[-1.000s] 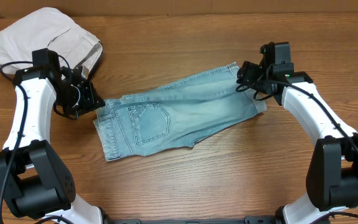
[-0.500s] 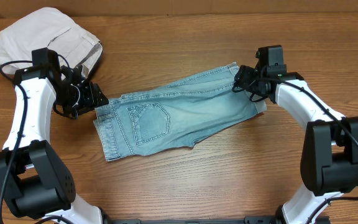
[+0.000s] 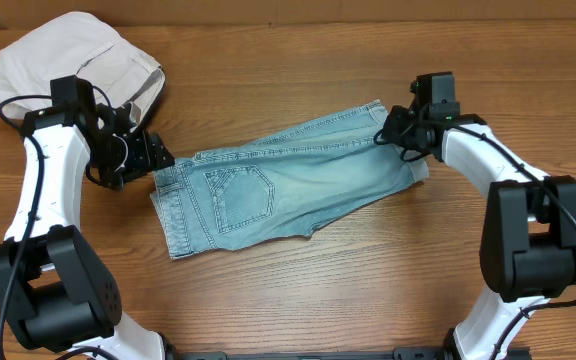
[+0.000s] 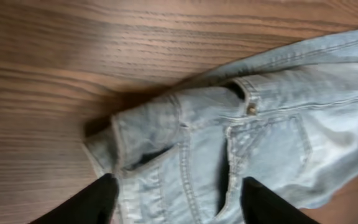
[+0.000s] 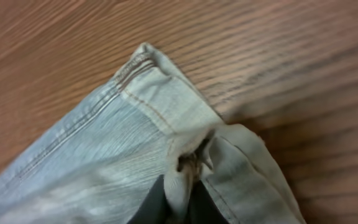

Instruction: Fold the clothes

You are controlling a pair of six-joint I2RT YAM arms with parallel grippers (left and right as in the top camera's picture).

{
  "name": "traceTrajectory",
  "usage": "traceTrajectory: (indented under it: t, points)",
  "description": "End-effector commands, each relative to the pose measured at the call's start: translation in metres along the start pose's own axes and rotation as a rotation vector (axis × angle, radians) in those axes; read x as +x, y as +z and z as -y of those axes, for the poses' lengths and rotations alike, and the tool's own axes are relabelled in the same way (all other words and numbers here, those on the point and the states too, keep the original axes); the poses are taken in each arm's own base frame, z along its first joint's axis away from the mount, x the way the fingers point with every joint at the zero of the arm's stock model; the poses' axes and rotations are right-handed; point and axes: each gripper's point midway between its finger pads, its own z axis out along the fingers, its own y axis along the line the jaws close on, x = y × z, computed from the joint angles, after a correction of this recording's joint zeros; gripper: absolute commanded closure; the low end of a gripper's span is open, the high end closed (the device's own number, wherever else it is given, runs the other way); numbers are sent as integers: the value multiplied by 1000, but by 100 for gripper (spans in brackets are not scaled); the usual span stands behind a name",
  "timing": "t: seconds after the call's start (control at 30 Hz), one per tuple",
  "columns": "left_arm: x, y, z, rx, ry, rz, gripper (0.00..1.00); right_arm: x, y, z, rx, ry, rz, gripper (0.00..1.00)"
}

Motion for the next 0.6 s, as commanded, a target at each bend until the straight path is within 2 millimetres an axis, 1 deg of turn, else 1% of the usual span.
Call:
traceTrajectory:
  t: [0.0, 0.07, 0.1, 0.13, 0.17, 0.2, 0.3, 0.37, 0.4, 0.47, 0.53, 0.57]
  points:
    - [-8, -3, -6, -34, 9, 19, 24, -26, -20, -8, -29, 4, 62, 96]
    - [-8, -1, -7, -35, -67, 17, 24, -29, -28, -9, -31, 5, 71, 96]
    - [-8, 1, -7, -36, -138, 20, 22, -31, -32, -10, -34, 4, 80, 96]
    - [-10, 3, -8, -34, -188, 27, 19, -33, -37, -12, -39, 2, 91, 96]
    - [-11, 4, -8, -30, -219, 34, 18, -36, -42, -14, -44, -1, 101, 96]
    - [-12, 4, -8, -29, -247, 40, 19, -38, -46, -16, -49, -3, 111, 96]
    - [-12, 5, -8, -29, -275, 42, 26, -42, -55, -20, -60, -11, 131, 96]
    - [-15, 6, -12, -50, -270, 54, 29, -41, -56, -22, -66, -16, 128, 96]
    - [-18, 6, -16, -69, -251, 69, 34, -41, -56, -22, -71, -16, 124, 96]
    - [-24, 9, -16, -70, -150, 83, 44, -39, -56, -22, -71, -14, 116, 96]
    - [-24, 13, -15, -74, -37, 70, 48, -39, -56, -22, -71, -14, 116, 96]
    - [-23, 16, -15, -77, 15, 59, 48, -39, -56, -22, -71, -14, 116, 96]
